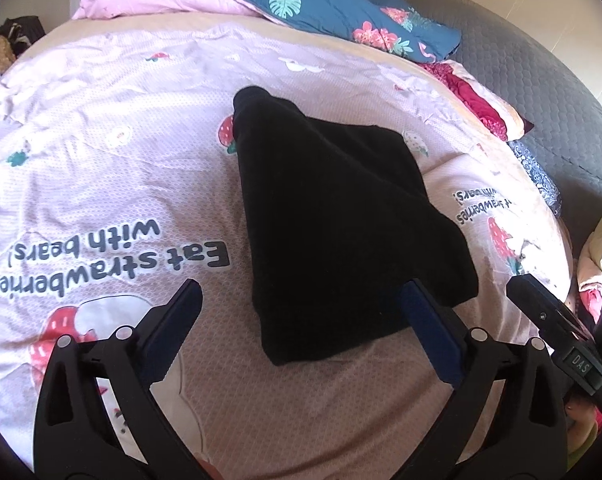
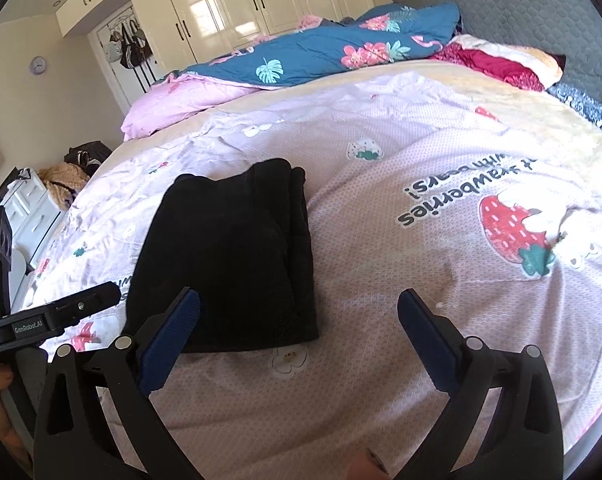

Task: Fold small clothes

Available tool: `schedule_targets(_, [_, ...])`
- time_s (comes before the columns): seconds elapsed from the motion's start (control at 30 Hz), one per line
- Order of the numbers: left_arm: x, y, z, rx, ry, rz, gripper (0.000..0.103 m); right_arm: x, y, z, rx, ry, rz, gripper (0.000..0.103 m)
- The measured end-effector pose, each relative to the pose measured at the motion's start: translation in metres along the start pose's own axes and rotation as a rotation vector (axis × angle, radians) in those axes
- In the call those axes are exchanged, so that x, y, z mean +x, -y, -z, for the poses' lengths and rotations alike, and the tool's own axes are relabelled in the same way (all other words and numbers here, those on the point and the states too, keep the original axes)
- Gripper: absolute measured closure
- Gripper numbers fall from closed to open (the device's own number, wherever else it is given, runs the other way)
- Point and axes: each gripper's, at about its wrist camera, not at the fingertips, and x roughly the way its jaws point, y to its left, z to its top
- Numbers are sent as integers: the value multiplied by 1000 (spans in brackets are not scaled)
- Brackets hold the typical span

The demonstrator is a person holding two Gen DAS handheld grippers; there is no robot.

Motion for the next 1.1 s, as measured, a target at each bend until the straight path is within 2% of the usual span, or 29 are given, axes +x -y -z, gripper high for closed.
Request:
schedule_targets(0.23, [-32,3,11,8,46,-2,9,-30,-14,6,-37,40,1,4])
schedule_targets(0.67, [-80,4,47,30,116,-7,9,-66,-42,32,-102,62,-14,4])
schedule_targets(1.1, [-99,-9,83,47,181,-40,9,-81,-46,74,-166,123,68,4])
